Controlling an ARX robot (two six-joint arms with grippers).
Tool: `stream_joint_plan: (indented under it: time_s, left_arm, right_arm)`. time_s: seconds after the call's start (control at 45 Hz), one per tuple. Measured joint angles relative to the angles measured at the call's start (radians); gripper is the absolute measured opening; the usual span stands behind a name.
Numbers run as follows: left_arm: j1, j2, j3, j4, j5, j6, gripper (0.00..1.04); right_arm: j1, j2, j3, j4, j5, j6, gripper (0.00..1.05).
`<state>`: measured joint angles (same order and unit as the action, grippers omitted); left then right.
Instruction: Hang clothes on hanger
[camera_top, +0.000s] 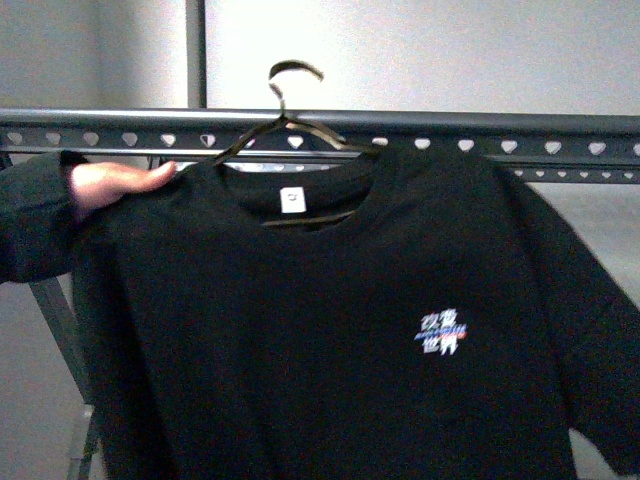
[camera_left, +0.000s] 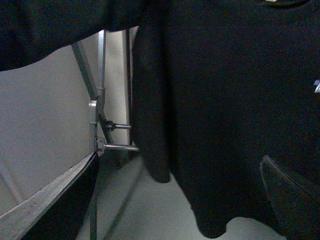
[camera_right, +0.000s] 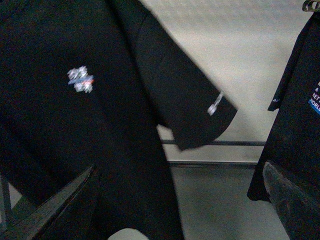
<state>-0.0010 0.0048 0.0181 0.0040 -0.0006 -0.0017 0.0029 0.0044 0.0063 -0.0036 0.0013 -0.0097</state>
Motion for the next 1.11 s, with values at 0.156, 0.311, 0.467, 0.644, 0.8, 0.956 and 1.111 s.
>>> stream_joint_plan:
  time_s: [0.156, 0.311, 0.467, 0.644, 0.8, 0.956, 1.111]
  left_arm:
    - [0.0, 0.0, 0.0, 0.0, 0.0, 0.0, 0.98]
    - [0.0, 0.0, 0.0, 0.0, 0.0, 0.0, 0.98]
    - [0.082, 0.166, 0.04, 0.018, 0.291, 0.036, 0.98]
    - [0.246, 0.72, 0.355, 0.141, 0.175, -0.204, 0.98]
    - [0.306, 1.028, 0.55, 0.214, 0.058, -0.406, 0.98]
    - [0.318, 1.248, 0.719, 0.208, -0.019, -0.554, 0.98]
    - [0.312, 1.353, 0.808, 0.175, -0.068, -0.635, 0.98]
  right_arm:
    - [0.0, 0.0, 0.0, 0.0, 0.0, 0.0, 0.97]
    - [0.0, 0.0, 0.0, 0.0, 0.0, 0.0, 0.97]
    - [0.0, 0.0, 0.0, 0.0, -0.003, 0.0, 0.97]
    - [0.0, 0.0, 0.0, 0.0, -0.002, 0.0, 0.97]
    - [0.0, 0.0, 0.0, 0.0, -0.002, 0.0, 0.97]
    - [0.0, 0.0, 0.0, 0.0, -0.002, 0.0, 0.97]
    - [0.0, 0.0, 0.0, 0.0, -0.002, 0.0, 0.97]
